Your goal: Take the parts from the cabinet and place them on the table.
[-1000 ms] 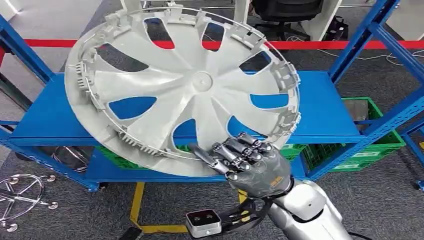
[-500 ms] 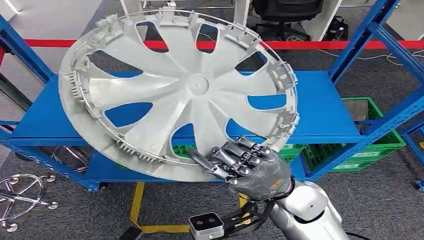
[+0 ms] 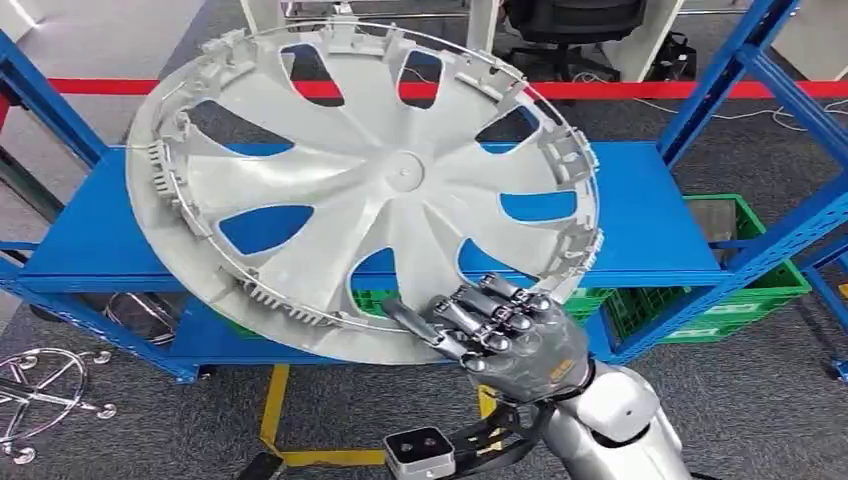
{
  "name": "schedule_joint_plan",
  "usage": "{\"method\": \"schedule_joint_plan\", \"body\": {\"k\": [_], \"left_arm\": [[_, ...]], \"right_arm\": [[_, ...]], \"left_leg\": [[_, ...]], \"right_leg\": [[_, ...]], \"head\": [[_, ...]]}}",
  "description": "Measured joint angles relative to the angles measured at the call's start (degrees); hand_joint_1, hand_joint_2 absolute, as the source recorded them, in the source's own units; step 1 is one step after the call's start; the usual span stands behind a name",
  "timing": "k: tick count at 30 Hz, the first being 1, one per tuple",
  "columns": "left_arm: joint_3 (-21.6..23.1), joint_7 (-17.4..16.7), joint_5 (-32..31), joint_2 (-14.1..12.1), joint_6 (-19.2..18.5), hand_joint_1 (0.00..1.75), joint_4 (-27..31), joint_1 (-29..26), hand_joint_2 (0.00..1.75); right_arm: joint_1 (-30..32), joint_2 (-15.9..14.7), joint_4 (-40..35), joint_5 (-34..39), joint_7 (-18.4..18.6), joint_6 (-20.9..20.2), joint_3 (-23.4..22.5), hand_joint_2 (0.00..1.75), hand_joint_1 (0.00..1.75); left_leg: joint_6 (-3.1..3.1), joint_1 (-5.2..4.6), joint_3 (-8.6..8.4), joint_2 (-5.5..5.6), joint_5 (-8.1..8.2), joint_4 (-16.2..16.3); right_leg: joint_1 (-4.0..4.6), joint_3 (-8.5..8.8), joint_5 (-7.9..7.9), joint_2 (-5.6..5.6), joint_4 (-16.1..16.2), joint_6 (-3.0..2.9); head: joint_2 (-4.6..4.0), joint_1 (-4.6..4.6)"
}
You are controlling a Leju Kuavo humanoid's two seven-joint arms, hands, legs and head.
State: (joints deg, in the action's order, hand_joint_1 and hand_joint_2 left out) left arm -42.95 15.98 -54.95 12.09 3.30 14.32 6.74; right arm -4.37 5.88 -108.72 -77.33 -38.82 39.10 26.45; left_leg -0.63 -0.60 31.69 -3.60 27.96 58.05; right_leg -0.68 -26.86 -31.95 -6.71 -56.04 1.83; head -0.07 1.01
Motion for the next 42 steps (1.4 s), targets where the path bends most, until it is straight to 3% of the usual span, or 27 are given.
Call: {"method": "schedule_joint_plan", "body": {"k": [4, 6, 8, 9, 10, 11, 12, 13, 14, 15, 17, 19, 22, 23, 25, 27, 28, 29, 30, 31, 32, 33, 40, 42], "left_arm": [[0.0, -0.22, 0.41, -0.13, 0.26, 0.0, 0.0, 0.0, 1.75], [0.0, -0.35, 0.5, -0.22, 0.26, 0.0, 0.0, -0.03, 1.75], [0.02, -0.41, 0.5, -0.24, 0.31, 0.0, 0.0, 0.01, 1.75], [0.07, -0.46, 0.5, -0.22, 0.33, 0.0, 0.0, 0.1, 1.75], [0.11, -0.55, 0.48, -0.22, 0.41, 0.0, 0.0, 0.32, 1.75], [0.2, -0.55, 0.46, -0.2, 0.52, 0.0, 0.0, 0.54, 1.75], [0.37, -0.61, 0.41, -0.13, 0.55, 0.0, 0.0, 0.58, 1.75], [0.5, -0.72, 0.37, -0.15, 0.68, 0.0, 0.0, 0.59, 1.75], [0.55, -0.83, 0.33, -0.15, 0.68, 0.0, 0.0, 0.58, 1.75], [0.66, -0.9, 0.33, -0.15, 0.68, 0.0, 0.0, 0.58, 1.75], [0.96, -0.94, 0.31, -0.09, 0.68, 0.0, 0.0, 0.65, 1.75], [1.0, -0.98, 0.22, -0.13, 0.68, 0.0, 0.0, 0.81, 1.75], [1.01, -1.2, 0.17, -0.2, 0.68, 0.0, 0.0, 0.65, 1.75], [1.01, -1.25, 0.17, -0.22, 0.68, 0.0, 0.0, 0.69, 1.75], [1.03, -1.27, 0.2, -0.28, 0.68, 0.0, 0.0, 0.74, 1.75], [1.03, -1.31, 0.3, -0.33, 0.52, 0.0, 0.0, 0.72, 1.75], [1.03, -1.31, 0.33, -0.33, 0.5, 0.0, 0.0, 0.66, 1.75], [1.03, -1.35, 0.33, -0.33, 0.5, 0.0, 0.0, 0.63, 1.75], [1.01, -1.38, 0.33, -0.35, 0.48, 0.0, 0.0, 0.64, 1.75], [1.03, -1.38, 0.35, -0.37, 0.48, 0.0, 0.0, 0.69, 1.75], [1.03, -1.38, 0.35, -0.39, 0.48, 0.0, 0.0, 0.74, 1.75], [1.03, -1.38, 0.33, -0.44, 0.48, 0.0, 0.0, 0.81, 1.75], [1.03, -1.38, 0.35, -0.46, 0.48, 0.0, 0.0, 0.81, 1.75], [1.03, -1.38, 0.33, -0.53, 0.48, 0.0, 0.0, 0.87, 1.75]], "right_arm": [[0.52, 1.03, 0.15, 0.74, -0.89, 0.0, -1.29, 1.75, 1.75], [0.55, 1.42, 0.17, 0.85, -0.89, 0.0, -1.73, 1.75, 1.75], [0.56, 1.88, 0.17, 1.0, -0.89, 0.0, -1.9, 1.75, 1.75], [0.55, 1.92, 0.2, 1.07, -0.89, 0.0, -2.07, 1.75, 1.75], [0.55, 1.92, 0.2, 1.29, -0.91, 0.0, -2.21, 1.75, 1.75], [0.75, 1.92, 0.28, 1.29, -0.98, 0.0, -2.4, 1.75, 1.75], [0.95, 1.92, 0.37, 1.31, -0.98, 0.0, -2.6, 1.75, 1.75], [1.09, 1.92, 0.5, 1.31, -0.98, 0.0, -2.62, 1.75, 1.75], [1.24, 1.92, 0.63, 1.31, -0.96, 0.0, -2.66, 1.75, 1.75], [1.34, 1.92, 0.77, 1.31, -0.96, 0.0, -2.73, 1.75, 1.75], [1.36, 1.92, 0.81, 1.31, -0.89, 0.0, -2.84, 1.75, 1.75], [1.39, 1.94, 0.9, 1.25, -0.92, 0.02, -2.97, 1.75, 1.75], [1.32, 1.96, 1.01, 1.31, -0.85, 0.04, -3.1, 1.75, 1.75], [1.33, 1.99, 1.03, 1.31, -0.83, 0.04, -3.15, 1.75, 1.75], [1.35, 2.1, 1.11, 1.31, -0.61, 0.04, -3.28, 1.75, 1.75], [1.35, 2.14, 1.2, 1.31, -0.43, 0.04, -3.39, 1.75, 1.75], [1.35, 2.14, 1.29, 1.31, -0.41, 0.04, -3.43, 1.75, 1.75], [1.38, 2.14, 1.36, 1.31, -0.41, 0.04, -3.43, 1.75, 1.75], [1.38, 2.14, 1.36, 1.29, -0.44, 0.04, -3.45, 1.75, 1.75], [1.38, 2.14, 1.36, 1.29, -0.41, 0.04, -3.45, 1.75, 1.75], [1.38, 2.16, 1.36, 1.27, -0.44, 0.04, -3.45, 1.75, 1.75], [1.36, 2.18, 1.36, 1.29, -0.43, 0.04, -3.45, 1.75, 1.75], [1.36, 2.2, 1.36, 1.29, -0.43, 0.04, -3.45, 1.75, 1.75], [1.36, 2.21, 1.35, 1.29, -0.43, 0.04, -3.45, 1.75, 1.75]], "left_leg": [[-0.33, -0.2, 0.07, 0.0, 0.21, 0.17], [-0.55, -0.37, 0.23, 0.1, 0.15, 0.2], [-1.27, 0.11, -0.15, 0.57, -0.57, -0.82], [-1.45, 0.27, -0.2, 0.77, -0.83, -1.25], [-1.67, 0.34, -0.06, 0.97, -0.98, -1.26], [-1.69, 0.34, 0.03, 1.39, -0.99, -1.25], [-1.7, 0.31, 0.05, 1.75, -1.0, -1.25], [-1.7, 0.28, 0.03, 2.09, -1.0, -1.22], [-1.69, 0.29, -0.02, 2.4, -1.0, -1.18], [-1.66, 0.33, -0.06, 2.73, -0.97, -1.07], [-1.22, 0.55, -0.06, 3.29, -0.69, -0.5], [-0.29, 0.33, 0.7, 3.69, -0.48, 0.27], [0.86, 0.45, 1.21, 3.78, -1.26, 0.43], [1.14, 0.49, 1.57, 3.88, -0.81, 0.7], [1.94, 0.66, 3.2, 3.78, 3.17, 4.79], [2.31, 0.85, 6.36, 3.77, 7.89, 13.67], [2.35, 0.85, 7.36, 3.77, 9.07, 16.92], [2.28, 0.85, 7.23, 3.77, 8.83, 17.7], [2.05, 0.84, 5.75, 3.77, 7.09, 15.72], [1.67, 0.78, 3.41, 3.77, 4.91, 11.76], [1.11, 0.64, 0.21, 3.78, 2.58, 6.18], [0.43, 0.36, -2.36, 3.8, 1.56, 1.63], [0.38, 0.34, -2.45, 3.8, 1.65, 1.39], [0.12, 0.29, -2.94, 3.77, 2.39, 0.46]], "right_leg": [[-0.18, 0.02, 0.08, -0.06, 0.03, 0.18], [-0.22, 0.1, 0.28, -0.35, 0.07, 0.58], [-0.23, 0.05, -0.13, -0.44, 0.16, 0.83], [-0.44, -0.91, -1.73, 2.7, -1.51, 0.85], [-0.53, -2.6, -3.78, 4.69, -5.15, 0.88], [-0.54, -5.09, -5.96, 5.84, -10.33, 0.93], [-0.54, -7.47, -7.55, 6.31, -15.07, 0.97], [-0.5, -9.48, -7.95, 6.48, -18.55, 1.0], [-0.5, -10.04, -6.61, 6.5, -18.75, 0.98], [-0.54, -9.41, -3.88, 6.49, -16.31, 0.92], [-0.67, -5.78, 2.39, 6.48, -6.65, 0.85], [-0.27, -3.87, 2.42, 6.87, -3.56, 0.61], [-0.16, -4.47, 2.25, 6.84, -3.48, 0.35], [-0.78, -4.48, 2.46, 6.76, -2.7, -0.09], [-0.64, -5.11, 2.84, 6.59, -2.69, -1.3], [-0.41, -5.84, 3.22, 6.44, -2.73, -1.9], [-0.29, -6.17, 3.45, 6.39, -2.75, -2.13], [-0.17, -6.48, 3.72, 6.38, -2.78, -2.26], [0.01, -6.79, 3.99, 6.39, -2.83, -2.31], [0.18, -7.01, 4.2, 6.4, -2.84, -2.35], [0.37, -7.1, 4.42, 6.43, -2.84, -2.34], [0.38, -7.15, 4.57, 6.42, -2.84, -2.3], [0.37, -7.16, 4.58, 6.41, -2.84, -2.3], [0.37, -7.2, 4.71, 6.38, -2.83, -2.25]], "head": [[0.0, 0.0], [0.0, 0.0], [0.0, 0.0], [0.0, 0.24], [0.0, 0.41], [0.0, 0.57], [0.0, 0.53], [0.0, 0.53], [0.0, 0.52], [0.0, 0.52], [0.0, 0.55], [0.0, 0.57], [0.0, 0.52], [0.0, 0.52], [0.0, 0.17], [0.0, 0.17], [0.0, 0.2], [0.0, 0.15], [0.0, 0.2], [0.0, 0.17], [0.0, 0.2], [0.0, 0.17], [0.0, 0.19], [0.0, 0.26]]}}
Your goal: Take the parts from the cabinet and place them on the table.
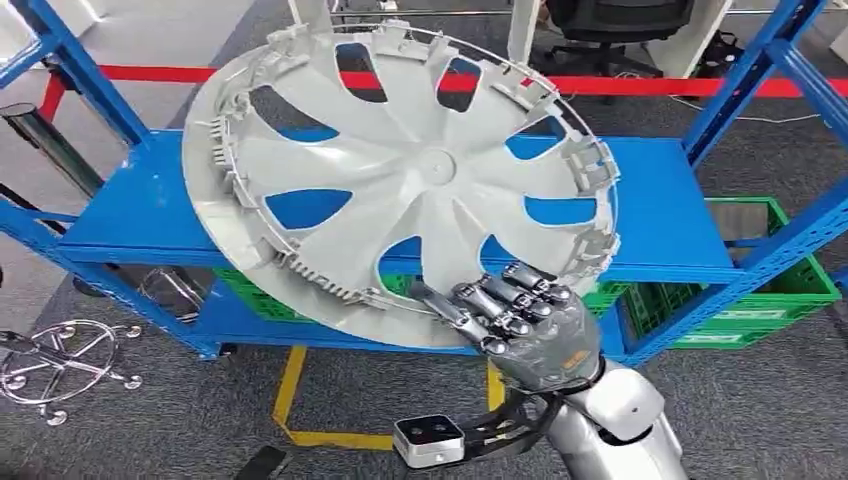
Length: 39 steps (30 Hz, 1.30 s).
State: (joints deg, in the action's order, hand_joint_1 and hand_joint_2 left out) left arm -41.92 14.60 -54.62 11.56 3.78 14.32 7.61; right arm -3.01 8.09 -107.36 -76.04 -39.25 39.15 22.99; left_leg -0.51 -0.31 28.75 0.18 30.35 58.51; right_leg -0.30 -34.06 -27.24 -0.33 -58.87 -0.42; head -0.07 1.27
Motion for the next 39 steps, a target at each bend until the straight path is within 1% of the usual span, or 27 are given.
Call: {"method": "schedule_joint_plan", "body": {"k": [1, 2, 3, 4, 5, 6, 8, 9, 12, 13, 14, 16, 17, 18, 19, 21, 23, 25, 28, 29, 30, 32, 33, 34, 36, 38, 39], "left_arm": [[0.0, 0.0, 0.02, -0.09, -0.04, 0.0, 0.0, 0.11, 1.75], [0.0, 0.0, 0.02, -0.09, -0.04, 0.0, 0.0, 0.07, 1.75], [0.0, 0.0, 0.07, -0.09, -0.33, 0.0, 0.0, 0.0, 1.75], [0.0, 0.0, 0.2, -0.11, -0.7, 0.0, 0.0, 0.28, 1.75], [0.0, 0.0, 0.26, -0.15, -0.83, 0.0, 0.0, 0.2, 1.75], [0.0, 0.0, 0.26, -0.15, -0.87, 0.0, 0.0, 0.2, 1.75], [0.02, 0.0, 0.26, -0.22, -1.05, 0.0, 0.0, 0.2, 1.75], [0.09, 0.0, 0.26, -0.35, -1.25, 0.0, 0.0, 0.21, 1.75], [0.46, 0.0, 0.09, -0.66, -1.88, 0.0, 0.0, 0.11, 1.75], [0.52, 0.0, 0.02, -0.85, -1.95, 0.0, 0.0, -0.07, 1.75], [0.57, 0.0, 0.02, -1.07, -1.97, 0.0, -0.02, -0.15, 1.75], [0.85, 0.0, -0.09, -1.18, -2.08, 0.0, -0.02, -0.27, 1.75], [1.0, 0.02, -0.35, -1.29, -2.31, 0.0, -0.02, -0.25, 1.75], [1.18, 0.02, -0.57, -1.38, -2.47, 0.0, -0.02, -0.25, 1.75], [1.44, 0.07, -0.61, -1.53, -2.71, 0.0, -0.02, -0.27, 1.75], [1.88, 0.22, -1.11, -1.77, -3.06, 0.0, -0.02, -0.32, 1.75], [2.41, 0.5, -1.66, -2.08, -3.39, 0.0, -0.02, -0.31, 1.75], [3.04, 0.79, -1.99, -2.53, -3.78, 0.0, -0.02, -0.27, 1.75], [3.47, 0.98, -2.4, -2.84, -3.93, 0.0, -0.04, -0.53, 1.75], [3.72, 1.07, -2.49, -2.84, -4.0, 0.0, -0.09, -0.66, 1.75], [3.95, 1.14, -2.69, -3.02, -4.09, 0.0, -0.09, -0.66, 1.75], [4.46, 1.44, -2.97, -3.23, -4.35, 0.0, -0.09, -0.7, 1.75], [4.7, 1.57, -3.17, -3.32, -4.63, 0.0, -0.13, -0.8, 1.75], [4.92, 1.64, -3.59, -3.43, -4.92, 0.0, -0.2, -0.97, 1.75], [5.5, 1.77, -4.04, -3.78, -5.27, 0.0, -0.26, -1.4, 1.75], [5.95, 1.9, -4.48, -4.13, -5.62, 0.0, -0.31, -1.95, 1.75], [6.16, 1.92, -4.79, -4.34, -5.75, 0.0, -0.31, -2.17, 1.75]], "right_arm": [[-0.09, 0.02, 0.0, 0.0, 0.0, 0.0, 0.0, 1.75, 1.75], [-0.12, 0.04, 0.0, 0.0, 0.02, 0.0, 0.0, 1.75, 1.75], [-0.1, 0.11, 0.0, 0.02, 0.09, 0.0, 0.0, 1.75, 1.75], [-0.26, 0.11, 0.15, -0.02, 0.35, 0.0, 0.0, 1.75, 1.75], [-0.23, 0.11, 0.37, -0.3, 0.96, 0.0, 0.0, 1.75, 1.75], [-0.26, 0.11, 0.46, -0.44, 1.33, 0.0, 0.0, 1.75, 1.75], [-0.66, 0.11, 0.55, -1.03, 2.73, 0.0, 0.0, 1.75, 1.75], [-0.99, 0.11, 0.55, -1.2, 3.48, 0.0, 0.07, 1.75, 1.75], [-1.06, -0.02, 0.52, -1.99, 5.53, 0.02, 0.28, 1.75, 1.75], [-1.06, -0.09, 0.52, -2.08, 5.9, 0.02, 0.28, 1.75, 1.75], [-1.17, -0.15, 0.52, -2.1, 6.12, 0.02, 0.28, 1.75, 1.75], [-1.18, -0.18, 0.52, -2.27, 6.62, 0.02, 0.35, 1.75, 1.75], [-1.16, -0.2, 0.52, -2.45, 7.08, 0.02, 0.35, 1.75, 1.75], [-1.14, -0.3, 0.52, -2.73, 7.71, 0.02, 0.35, 1.75, 1.75], [-1.09, -0.44, 0.41, -3.04, 8.24, 0.02, 0.35, 1.75, 1.75], [-0.84, -0.79, -0.11, -3.28, 9.13, 0.02, 0.35, 1.75, 1.75], [-0.58, -1.07, -0.81, -3.67, 9.71, 0.02, 0.26, 1.75, 1.75], [-0.26, -1.4, -1.92, -4.13, 10.25, 0.04, 0.2, 1.75, 1.75], [0.1, -1.79, -2.99, -4.39, 10.6, 0.07, 0.07, 1.75, 1.75], [0.26, -1.97, -3.25, -4.46, 10.82, 0.07, -0.02, 1.75, 1.75], [0.59, -2.27, -3.56, -4.63, 11.12, 0.07, -0.17, 1.75, 1.75], [1.21, -2.91, -4.35, -5.29, 11.87, 0.07, -0.52, 1.75, 1.75], [1.61, -3.23, -4.87, -5.53, 12.3, 0.07, -0.79, 1.75, 1.75], [2.1, -3.59, -5.49, -5.6, 12.72, 0.07, -1.12, 1.75, 1.75], [3.19, -4.28, -6.88, -5.49, 12.85, 0.07, -2.01, 1.75, 1.75], [4.29, -4.52, -8.29, -5.38, 12.65, 0.07, -3.11, 1.75, 1.75], [4.69, -4.57, -8.96, -5.35, 12.37, 0.07, -3.6, 1.75, 1.75]], "left_leg": [[0.01, -0.31, -0.45, 0.02, -0.21, -1.27], [-0.19, -0.44, -0.25, 0.02, -0.4, -1.29], [-0.72, -0.22, 0.43, -0.05, -1.7, -2.47], [-1.38, 0.04, 2.15, -0.37, -3.65, -2.7], [-1.23, 0.06, 4.6, -0.4, -4.83, -1.86], [-1.06, 0.1, 5.32, -0.4, -5.09, -1.55], [-0.6, 0.18, 6.63, -0.32, -5.55, -0.45], [-0.29, -0.11, 7.36, -0.31, -5.69, -0.02], [0.51, -0.06, 8.03, -0.3, -6.93, 0.39], [0.8, -0.09, 8.22, -0.26, -7.3, 0.42], [1.14, 0.09, 8.76, -0.13, -6.51, 0.81], [1.92, 0.27, 10.21, -0.13, -0.12, 5.6], [2.19, 0.42, 11.09, -0.14, 3.14, 9.87], [2.34, 0.51, 11.72, -0.14, 5.08, 13.84], [2.42, 0.56, 11.84, -0.14, 5.47, 16.75], [2.25, 0.59, 9.33, -0.14, 2.13, 15.4], [1.53, 0.52, 3.35, -0.08, -1.08, 6.64], [0.74, 0.16, -1.07, -0.01, -0.1, -0.91], [0.24, -0.26, -0.34, 0.01, -0.72, -1.65], [-0.24, 0.39, -0.36, -0.17, -1.34, -3.12], [-0.49, 0.34, 0.19, -0.39, -2.02, -3.08], [-1.16, 0.28, 1.69, -0.42, -2.91, -2.82], [-1.25, 0.2, 2.43, -0.42, -3.35, -2.61], [-1.27, 0.16, 3.19, -0.44, -3.77, -2.37], [-1.15, 0.16, 4.66, -0.5, -4.43, -1.72], [-0.79, 0.24, 6.14, -0.48, -4.99, -0.87], [-0.48, 0.2, 6.72, -0.47, -5.19, -0.39]], "right_leg": [[-0.01, -0.41, 0.67, -0.14, 0.05, 0.74], [-0.12, -0.48, 0.93, -0.17, 0.17, 1.01], [0.07, -0.63, 1.74, -0.08, 0.48, 1.87], [-0.19, -4.72, -7.74, 0.23, -9.78, 2.42], [-0.32, -5.02, -8.27, 0.21, -15.95, 2.81], [-0.42, -3.01, -6.19, 0.2, -13.4, 2.92], [-0.62, 3.48, -3.11, 0.2, -3.65, 2.99], [-0.34, 6.12, -4.89, 0.29, -0.33, 2.92], [-0.19, 5.48, -4.81, 0.59, 0.57, 2.23], [-0.25, 4.99, -4.44, 0.54, 0.54, 1.67], [-0.62, 4.6, -3.87, 0.25, 0.73, 0.8], [-0.59, 3.3, -2.9, 0.19, 0.71, -0.29], [-0.53, 2.69, -2.31, 0.15, 0.63, -0.33], [-0.49, 2.12, -1.87, 0.06, 0.61, -0.38], [-0.45, 1.53, -1.41, 0.0, 0.51, -0.39], [-0.38, 0.22, -0.61, -0.07, 0.26, -0.3], [-0.29, -0.54, 0.07, 0.0, 0.16, -0.09], [0.01, -1.08, 0.76, 0.04, 0.03, 0.46], [-0.41, -1.81, 2.58, -0.02, 0.76, 1.75], [-0.26, -2.41, 2.24, 0.14, 0.56, 2.09], [-0.33, -2.88, 0.35, 0.24, -0.22, 2.33], [-0.36, -4.93, -6.54, 0.28, -7.31, 2.5], [-0.36, -5.8, -8.97, 0.29, -11.69, 2.69], [-0.36, -6.26, -9.8, 0.28, -15.1, 2.83], [-0.38, -4.42, -6.77, 0.25, -15.41, 2.99], [-0.44, 1.5, -2.8, 0.24, -7.49, 2.92], [-0.49, 4.35, -3.62, 0.24, -2.79, 2.86]], "head": [[0.0, -0.09], [0.0, 0.02], [0.0, 0.0], [0.0, 0.35], [0.0, 0.35], [0.0, 0.33], [0.0, 0.35], [0.0, 0.37], [0.0, 0.3], [0.0, 0.39], [0.0, 0.33], [0.0, 0.0], [0.0, -0.07], [0.0, -0.04], [0.0, -0.04], [0.0, -0.02], [0.0, -0.02], [0.0, 0.06], [0.0, 0.07], [0.0, 0.02], [0.0, 0.13], [0.0, 0.8], [0.0, 0.85], [0.0, 0.92], [0.0, 1.09], [0.0, 1.62], [0.0, 2.07]]}}
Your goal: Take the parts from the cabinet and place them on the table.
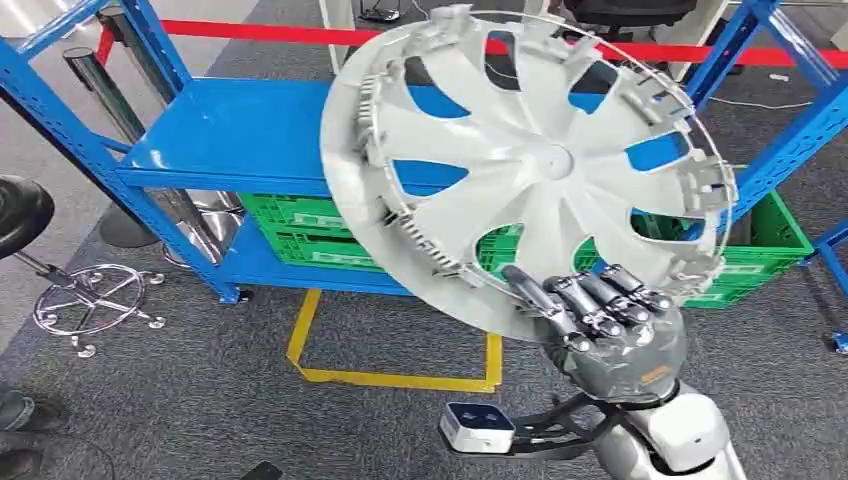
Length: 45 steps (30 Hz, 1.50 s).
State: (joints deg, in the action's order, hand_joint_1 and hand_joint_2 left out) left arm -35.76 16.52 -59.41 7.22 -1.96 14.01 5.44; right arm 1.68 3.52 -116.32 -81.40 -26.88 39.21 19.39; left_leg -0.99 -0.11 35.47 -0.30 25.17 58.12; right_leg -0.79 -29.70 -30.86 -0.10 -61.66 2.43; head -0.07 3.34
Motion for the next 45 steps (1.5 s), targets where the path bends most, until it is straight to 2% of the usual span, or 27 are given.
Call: {"method": "schedule_joint_plan", "body": {"k": [1, 2, 5, 7, 9, 10, 12, 14, 16, 17, 20, 22, 24, 25, 27, 29, 30, 31, 32, 35, 36, 38, 39, 40, 41, 43, 45], "left_arm": [[0.22, 0.07, -0.06, -0.24, -0.18, 0.0, -0.02, -0.16, 1.75], [0.44, 0.09, -0.24, -0.44, -0.27, 0.0, -0.07, -0.46, 1.75], [0.92, 0.46, -0.63, -1.51, -0.95, 0.0, -0.33, -1.19, 1.75], [1.01, 4.03, 0.04, -4.78, -4.38, 0.0, -0.74, -2.15, 1.75], [1.03, 8.56, 0.37, -10.53, -8.48, 0.0, -1.03, -3.79, 1.75], [1.03, 9.42, 0.46, -12.49, -9.23, 0.0, -1.07, -4.53, 1.75], [0.94, 9.66, 0.66, -15.55, -9.44, 0.0, -1.09, -5.19, 1.75], [0.94, 9.7, 0.66, -17.6, -9.58, 0.0, -1.11, -5.24, 1.75], [0.96, 9.75, 0.66, -18.41, -9.75, 0.0, -1.16, -5.27, 1.75], [0.96, 9.77, 0.66, -18.6, -9.82, 0.0, -1.27, -5.36, 1.75], [0.96, 9.68, 0.66, -19.37, -9.4, 0.0, -1.48, -5.49, 1.75], [0.96, 9.16, 0.66, -19.3, -8.77, 0.0, -1.6, -5.24, 1.75], [0.99, 8.98, 0.48, -19.04, -8.33, 0.0, -1.66, -5.19, 1.75], [0.99, 8.92, 0.46, -18.91, -8.22, 0.0, -1.71, -5.24, 1.75], [0.99, 8.87, 0.2, -18.67, -7.94, 0.0, -1.84, -5.27, 1.75], [0.99, 8.87, 0.11, -18.47, -7.74, 0.0, -1.92, -5.29, 1.75], [0.99, 8.87, 0.06, -18.39, -7.54, 0.0, -1.95, -5.28, 1.75], [0.96, 8.9, 0.07, -18.36, -7.41, 0.0, -1.95, -5.33, 1.75], [0.99, 8.87, 0.04, -18.3, -7.39, 0.0, -1.95, -5.37, 1.75], [0.92, 8.87, 0.07, -18.28, -7.13, 0.0, -2.01, -5.56, 1.75], [0.88, 8.87, 0.07, -18.28, -6.82, 0.0, -2.12, -5.64, 1.75], [0.81, 8.57, 0.15, -18.25, -5.8, 0.0, -2.14, -5.86, 1.75], [0.77, 8.28, 0.17, -18.25, -5.38, 0.0, -2.14, -5.86, 1.75], [0.72, 8.17, 0.22, -18.25, -5.1, 0.0, -2.14, -5.8, 1.75], [0.7, 7.98, 0.24, -18.25, -5.01, 0.0, -2.14, -5.78, 1.75], [0.57, 7.48, 0.3, -18.25, -4.83, 0.0, -2.14, -5.59, 1.75], [0.31, 7.17, 0.52, -18.28, -4.64, 0.0, -2.14, -5.5, 1.75]], "right_arm": [[0.49, -0.02, -0.76, 0.0, -0.17, 0.0, -0.44, 1.75, 1.75], [1.06, -0.07, -1.38, -0.02, -0.33, 0.0, -0.81, 1.75, 1.75], [2.44, -0.13, -2.98, 0.5, -1.25, 0.0, -1.77, 1.75, 1.75], [2.99, -0.26, -3.76, 2.65, -3.35, 0.0, -2.34, 1.75, 1.75], [4.3, -0.26, -4.44, 6.59, -8.49, 0.0, -4.17, 1.75, 1.75], [4.85, -0.26, -4.55, 8.18, -10.78, 0.04, -5.3, 1.75, 1.75], [5.56, -0.26, -4.83, 9.16, -12.37, 0.09, -6.76, 1.75, 1.75], [5.86, -0.26, -5.03, 9.57, -12.77, 0.09, -7.5, 1.75, 1.75], [6.16, -0.24, -5.18, 9.66, -12.83, 0.09, -8.02, 1.75, 1.75], [6.25, -0.24, -5.31, 9.66, -12.83, 0.09, -8.15, 1.75, 1.75], [6.37, -0.24, -5.58, 9.7, -12.94, 0.09, -8.63, 1.75, 1.75], [6.58, -0.24, -5.6, 9.95, -12.94, 0.09, -8.99, 1.75, 1.75], [6.59, -0.24, -5.6, 10.4, -12.94, 0.09, -9.2, 1.75, 1.75], [6.61, -0.24, -5.6, 10.71, -12.94, 0.09, -9.38, 1.75, 1.75], [6.64, -0.24, -5.6, 11.17, -12.94, 0.09, -9.62, 1.75, 1.75], [6.59, -0.24, -5.62, 11.5, -12.94, 0.09, -9.86, 1.75, 1.75], [6.57, -0.24, -5.62, 11.61, -12.94, 0.09, -9.88, 1.75, 1.75], [6.48, -0.24, -5.77, 11.65, -12.94, 0.09, -9.88, 1.75, 1.75], [6.47, -0.24, -6.01, 11.71, -12.94, 0.09, -9.88, 1.75, 1.75], [6.51, -0.24, -6.06, 11.91, -12.94, 0.09, -9.9, 1.75, 1.75], [6.47, -0.24, -6.06, 11.93, -12.94, 0.09, -9.93, 1.75, 1.75], [6.5, -0.2, -6.04, 11.8, -12.94, 0.09, -9.95, 1.75, 1.75], [6.53, -0.2, -5.97, 11.8, -12.94, 0.09, -9.93, 1.75, 1.75], [6.52, -0.2, -5.82, 11.8, -12.94, 0.09, -9.93, 1.75, 1.75], [6.52, -0.2, -5.73, 11.8, -12.96, 0.09, -9.93, 1.75, 1.75], [6.5, -0.18, -5.4, 11.78, -12.96, 0.09, -9.88, 1.75, 1.75], [6.5, -0.02, -5.07, 11.8, -12.98, 0.09, -9.75, 1.75, 1.75]], "left_leg": [[0.27, -0.34, 0.67, 0.01, -0.23, 0.63], [0.6, -0.31, 0.99, -0.01, -0.84, 0.6], [1.42, -0.42, 1.79, 0.17, -2.12, 0.47], [2.19, -0.07, 3.03, 0.23, 3.3, 3.91], [2.74, 0.53, 4.77, 0.21, 9.59, 12.38], [2.93, 0.52, 5.3, 0.22, 11.04, 16.29], [2.85, 0.38, 4.02, 0.26, 8.87, 17.72], [2.19, 0.35, -1.41, 0.28, 4.62, 10.46], [1.31, -0.03, -7.8, 0.51, 5.23, 0.64], [1.22, 0.06, -9.0, 0.51, 6.03, -2.04], [0.49, -0.24, -8.0, 0.47, 4.58, -2.73], [-0.32, 0.08, -7.13, 0.12, 3.14, -3.62], [-0.7, 0.04, -5.58, 0.0, 2.3, -3.0], [-0.68, 0.01, -4.76, -0.09, 1.86, -2.6], [-0.59, 0.07, -2.77, -0.26, 0.89, -1.84], [-0.23, 0.19, -0.86, -0.27, 0.13, -0.9], [0.05, 0.23, 0.06, -0.24, -0.28, -0.36], [0.43, 0.03, 0.81, -0.17, -0.58, 0.22], [0.7, -0.04, 1.22, -0.18, -1.04, 0.6], [1.52, 0.03, 2.13, -0.05, -3.45, 0.15], [1.92, 0.17, 2.45, 0.05, -2.66, 0.33], [2.64, 0.39, 3.45, 0.09, 4.57, 4.84], [2.86, 0.47, 3.97, 0.08, 8.1, 8.8], [3.03, 0.57, 4.3, 0.08, 10.57, 12.82], [3.16, 0.68, 4.27, 0.08, 11.0, 16.0], [3.26, 0.83, 2.14, 0.08, 6.03, 17.16], [3.11, 0.97, -3.78, 0.09, 3.1, 10.2]], "right_leg": [[0.24, 2.49, -1.16, 0.08, 3.56, -0.14], [0.22, 2.67, -1.72, 0.2, 4.31, -0.53], [-0.08, 0.81, -0.57, 0.07, 4.43, -1.17], [-0.18, 0.35, 0.33, -0.2, 4.3, -2.48], [0.22, -0.79, 1.04, -0.16, 4.07, -3.29], [0.33, -1.49, 1.44, -0.15, 3.86, -3.37], [0.38, -3.0, 2.18, -0.22, 3.33, -3.37], [0.44, -4.32, 3.01, -0.29, 3.08, -3.3], [0.81, -4.94, 3.7, -0.28, 3.0, -2.94], [0.78, -5.07, 4.37, -0.29, 2.95, -2.61], [0.48, -6.0, 6.05, -0.24, 3.66, -1.26], [0.46, -7.59, 1.8, 0.02, 1.71, -0.8], [0.31, -9.24, -4.7, 0.06, -6.29, -0.47], [0.28, -9.96, -6.59, 0.04, -10.6, -0.21], [0.13, -9.26, -4.77, 0.02, -13.72, 0.19], [-0.01, -4.68, -0.5, 0.0, -8.76, 0.31], [-0.04, -1.12, 0.29, 0.0, -3.93, 0.19], [0.13, 2.91, -1.63, 0.0, 1.67, -0.03], [0.23, 4.88, -2.88, 0.11, 5.31, -0.61], [0.49, 3.08, -1.65, 0.07, 4.56, -1.54], [-0.04, 2.0, -0.82, -0.33, 4.84, -2.13], [0.02, 0.18, 0.42, -0.44, 4.75, -3.4], [0.06, -0.66, 1.1, -0.55, 4.73, -3.41], [0.12, -1.36, 1.91, -0.61, 4.68, -3.47], [0.14, -2.03, 2.75, -0.65, 4.56, -3.46], [0.15, -4.83, 4.58, -0.69, 3.99, -3.26], [0.13, -7.15, 5.96, -0.66, 3.44, -2.86]], "head": [[0.0, 0.31], [0.0, 0.35], [0.0, 1.16], [0.0, 1.03], [0.0, 1.38], [0.0, 1.38], [0.0, 1.36], [0.0, 1.34], [0.0, 1.36], [0.0, 1.38], [0.0, 1.2], [0.0, 1.54], [0.0, 1.75], [0.0, 1.67], [0.0, 1.75], [0.0, 1.73], [0.0, 1.71], [0.0, 1.78], [0.0, 1.53], [0.0, 1.67], [0.0, 1.65], [0.0, 1.3], [0.0, 1.21], [0.0, 1.16], [0.0, 1.16], [0.0, 1.14], [0.0, 1.12]]}}
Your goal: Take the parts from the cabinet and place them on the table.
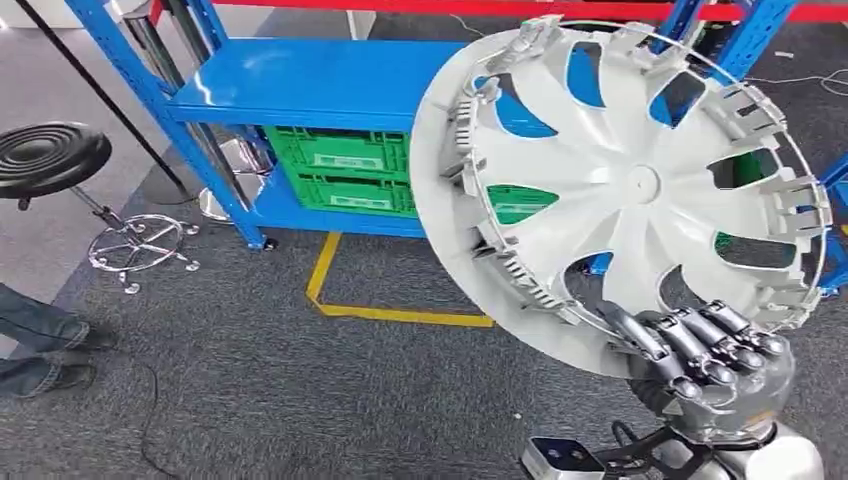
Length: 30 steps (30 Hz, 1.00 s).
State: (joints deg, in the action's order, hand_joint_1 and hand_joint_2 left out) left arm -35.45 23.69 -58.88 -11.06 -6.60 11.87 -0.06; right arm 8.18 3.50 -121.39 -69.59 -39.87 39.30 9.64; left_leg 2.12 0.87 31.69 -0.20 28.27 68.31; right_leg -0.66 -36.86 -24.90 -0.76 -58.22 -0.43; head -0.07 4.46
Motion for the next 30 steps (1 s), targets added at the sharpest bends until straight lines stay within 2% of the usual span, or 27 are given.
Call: {"method": "schedule_joint_plan", "body": {"k": [1, 2, 3, 4, 5, 6, 7, 8, 9, 10, 11, 12, 13, 14, 15, 16, 17, 18, 20, 21, 22, 23, 25, 26, 27, 28, 30], "left_arm": [[-0.09, -0.09, 0.11, 0.0, 0.09, 0.0, 0.0, 0.13, 1.75], [-0.17, -0.13, 0.2, -0.08, 0.13, 0.0, 0.0, 0.32, 1.75], [-0.42, -0.13, 0.44, 0.0, 0.11, 0.0, 0.0, 0.5, 1.75], [-0.68, -0.04, 0.72, 0.02, -0.09, 0.0, 0.0, 0.44, 1.75], [-0.9, 0.04, 0.74, -0.09, -0.26, 0.0, 0.0, 0.34, 1.75], [-1.0, 0.11, 0.74, -0.09, -0.42, 0.0, 0.0, 0.09, 1.75], [-1.03, 0.15, 0.76, -0.09, -0.48, 0.0, 0.0, 0.06, 1.75], [-1.09, 0.18, 0.76, -0.09, -0.57, 0.0, 0.0, 0.07, 1.75], [-1.22, 0.2, 0.76, -0.07, -0.57, 0.0, 0.0, 0.12, 1.75], [-1.31, 0.26, 0.76, 0.0, -0.59, 0.0, 0.0, 0.12, 1.75], [-1.35, 0.28, 0.81, 0.04, -0.59, 0.0, 0.0, 0.06, 1.75], [-1.4, 0.35, 0.9, 0.07, -0.68, 0.0, 0.0, 0.01, 1.75], [-1.51, 0.37, 1.2, 0.07, -0.74, 0.0, 0.0, -0.01, 1.75], [-1.77, 0.37, 1.46, 0.07, -0.85, 0.0, 0.0, 0.0, 1.75], [-2.08, 0.37, 1.92, 0.04, -1.05, 0.0, 0.0, 0.05, 1.75], [-2.42, 0.37, 2.1, 0.04, -1.27, 0.0, 0.0, 0.18, 1.75], [-2.6, 0.37, 2.38, 0.03, -1.49, 0.0, 0.0, 0.3, 1.75], [-2.78, 0.37, 2.51, -0.09, -1.64, 0.0, 0.0, 0.38, 1.75], [-3.17, 0.37, 2.56, -0.31, -1.68, 0.0, 0.0, 0.49, 1.75], [-3.41, 0.37, 2.58, -0.5, -1.68, 0.0, 0.0, 0.47, 1.75], [-3.43, 0.37, 2.58, -0.57, -1.71, 0.0, 0.0, 0.46, 1.75], [-3.5, 0.37, 2.6, -0.77, -1.68, 0.0, 0.0, 0.44, 1.75], [-3.72, 0.35, 2.64, -0.9, -1.68, 0.0, 0.0, 0.43, 1.75], [-3.76, 0.35, 2.64, -0.87, -1.68, 0.0, 0.0, 0.4, 1.75], [-3.76, 0.35, 2.64, -0.87, -1.73, 0.0, 0.0, 0.33, 1.75], [-3.78, 0.35, 2.64, -0.87, -1.66, 0.0, 0.0, 0.3, 1.75], [-3.82, 0.35, 2.67, -1.0, -1.6, 0.0, 0.0, 0.34, 1.75]], "right_arm": [[-0.01, 0.19, 0.15, 0.06, 0.0, 0.0, 0.06, 1.75, 1.75], [-0.04, 0.37, 0.22, 0.13, 0.0, 0.0, 0.17, 1.75, 1.75], [-0.18, 0.48, 0.44, 0.2, 0.0, 0.0, 0.39, 1.75, 1.75], [-0.33, 0.63, 0.72, 0.26, 0.0, 0.0, 0.59, 1.75, 1.75], [-0.34, 0.74, 0.96, 0.28, 0.0, 0.0, 0.72, 1.75, 1.75], [-0.34, 0.76, 1.22, 0.31, 0.0, 0.0, 0.83, 1.75, 1.75], [-0.33, 0.79, 1.51, 0.31, 0.0, 0.0, 0.92, 1.75, 1.75], [-0.33, 0.79, 1.79, 0.31, 0.0, 0.0, 1.07, 1.75, 1.75], [-0.34, 0.79, 2.05, 0.31, 0.0, 0.0, 1.2, 1.75, 1.75], [-0.34, 0.79, 2.25, 0.33, 0.0, 0.0, 1.29, 1.75, 1.75], [-0.34, 0.79, 2.38, 0.33, 0.0, 0.0, 1.38, 1.75, 1.75], [-0.34, 0.79, 2.58, 0.37, 0.0, 0.0, 1.44, 1.75, 1.75], [-0.38, 0.79, 2.8, 0.48, 0.0, 0.0, 1.53, 1.75, 1.75], [-0.53, 0.79, 3.08, 0.66, 0.0, 0.0, 1.79, 1.75, 1.75], [-0.87, 0.81, 3.45, 0.79, 0.0, 0.0, 2.14, 1.75, 1.75], [-1.34, 0.96, 3.93, 0.83, 0.0, 0.0, 2.62, 1.75, 1.75], [-1.86, 1.18, 4.26, 0.81, 0.0, 0.0, 3.04, 1.75, 1.75], [-2.24, 1.36, 4.55, 0.81, 0.0, 0.0, 3.43, 1.75, 1.75], [-2.66, 1.62, 5.16, 0.81, 0.0, 0.0, 3.96, 1.75, 1.75], [-2.86, 1.79, 5.44, 0.81, 0.0, 0.0, 4.17, 1.75, 1.75], [-2.97, 1.94, 5.68, 0.81, 0.0, 0.0, 4.28, 1.75, 1.75], [-3.0, 2.12, 5.88, 0.81, 0.0, 0.0, 4.39, 1.75, 1.75], [-3.03, 2.29, 6.36, 0.83, 0.04, 0.0, 4.61, 1.75, 1.75], [-3.03, 2.34, 6.58, 0.83, 0.04, 0.0, 4.66, 1.75, 1.75], [-3.03, 2.38, 6.82, 0.83, 0.02, 0.0, 4.72, 1.75, 1.75], [-3.03, 2.4, 7.01, 0.81, 0.0, 0.0, 4.83, 1.75, 1.75], [-3.05, 2.54, 7.39, 0.79, 0.0, 0.0, 4.98, 1.75, 1.75]], "left_leg": [[-0.19, 0.09, -4.31, 0.16, 1.66, -5.59], [-0.51, -0.23, -8.36, 0.28, 4.08, -12.44], [-0.93, -0.36, -8.57, 0.27, 4.75, -13.69], [-1.21, -0.63, -7.92, 0.33, 4.23, -13.68], [-1.78, -0.81, -7.43, 0.32, 3.65, -13.57], [-2.46, -0.52, -6.83, 0.15, 2.75, -13.96], [-2.91, -0.55, -6.18, -0.1, 2.15, -13.92], [-3.51, -0.61, -5.48, -0.14, 1.57, -13.92], [-3.73, -0.67, -4.69, -0.17, 0.9, -13.9], [-3.82, -0.81, -3.92, -0.16, 0.25, -13.84], [-3.84, -0.94, -3.11, -0.17, -0.32, -13.72], [-3.82, -1.08, -2.23, -0.16, -0.89, -13.52], [-3.79, -1.18, -1.41, -0.16, -1.3, -13.27], [-3.71, -1.31, -0.76, -0.16, -1.61, -13.04], [-3.58, -1.43, -0.29, -0.17, -1.84, -12.84], [-3.47, -1.46, -0.1, -0.17, -2.03, -12.56], [-3.26, -1.88, 0.35, -0.22, -2.12, -12.0], [-2.93, -1.75, 0.64, -0.28, -2.52, -11.77], [-2.27, -1.58, 1.33, -0.27, -3.3, -11.68], [-1.99, -1.82, 1.57, -0.25, -3.46, -11.46], [-1.56, -1.59, 2.06, -0.03, -2.24, -10.82], [-1.15, -1.46, 2.97, 0.02, 0.03, -8.36], [-0.44, -1.01, 6.18, 0.03, 4.78, 0.29], [-0.15, -0.8, 7.65, 0.02, 6.33, 4.45], [0.04, -0.54, 7.95, 0.02, 6.34, 6.08], [0.21, -0.27, 6.97, 0.02, 5.04, 5.01], [0.42, 0.16, 2.12, 0.0, 0.64, -3.36]], "right_leg": [[0.05, -0.43, 0.65, 0.0, -0.19, 0.28], [0.25, -0.84, 1.17, -0.11, -0.23, 0.63], [0.21, -0.94, 2.06, -0.29, -0.01, 0.88], [0.05, -1.08, 2.8, -0.36, 0.53, 1.2], [-0.08, -1.2, 3.63, -0.39, 0.95, 1.68], [-0.16, -1.55, 3.97, -0.29, 1.11, 2.07], [-0.3, -2.12, 1.8, 0.05, 0.21, 2.2], [-0.28, -3.18, -1.88, 0.22, -2.33, 2.16], [-0.27, -4.14, -6.03, 0.39, -6.83, 2.27], [-0.21, -5.09, -8.76, 0.52, -11.58, 2.32], [-0.2, -5.74, -9.58, 0.54, -15.41, 2.33], [-0.18, -5.7, -8.44, 0.54, -17.74, 2.26], [-0.11, -4.65, -6.35, 0.54, -17.62, 2.1], [0.02, -2.18, -4.23, 0.55, -15.18, 1.79], [0.19, 1.45, -3.13, 0.54, -10.5, 1.32], [0.42, 5.57, -3.48, 0.54, -4.88, 0.74], [0.7, 9.2, -4.73, 0.42, -0.16, 0.23], [0.56, 9.7, -5.58, 0.32, 1.57, 0.41], [0.76, 9.18, -5.56, 0.44, 1.79, 0.38], [0.34, 8.96, -5.25, 0.45, 2.47, 0.1], [0.15, 8.9, -4.85, 0.31, 2.59, -0.13], [0.12, 8.59, -4.63, 0.28, 2.57, -0.5], [0.17, 7.91, -4.28, 0.17, 2.33, -0.8], [0.18, 7.49, -4.11, 0.13, 2.12, -0.82], [0.16, 7.07, -3.97, 0.12, 1.85, -0.79], [0.14, 6.76, -3.93, 0.13, 1.62, -0.74], [0.11, 6.37, -3.87, 0.15, 1.1, -0.63]], "head": [[0.0, 0.0], [0.0, 0.02], [0.0, 0.13], [0.0, -0.02], [0.0, -0.15], [0.0, -0.07], [0.0, -0.15], [0.0, 0.02], [0.0, 0.02], [0.0, 0.0], [0.0, 0.0], [0.0, 0.0], [0.0, -0.02], [0.0, 0.0], [0.0, 0.0], [0.0, 0.0], [0.0, -0.04], [0.0, -0.18], [0.0, -0.04], [0.0, -0.09], [0.0, -0.19], [0.0, -0.37], [0.0, -0.46], [0.0, -0.44], [0.0, -0.46], [0.0, -0.48], [0.0, -0.48]]}}
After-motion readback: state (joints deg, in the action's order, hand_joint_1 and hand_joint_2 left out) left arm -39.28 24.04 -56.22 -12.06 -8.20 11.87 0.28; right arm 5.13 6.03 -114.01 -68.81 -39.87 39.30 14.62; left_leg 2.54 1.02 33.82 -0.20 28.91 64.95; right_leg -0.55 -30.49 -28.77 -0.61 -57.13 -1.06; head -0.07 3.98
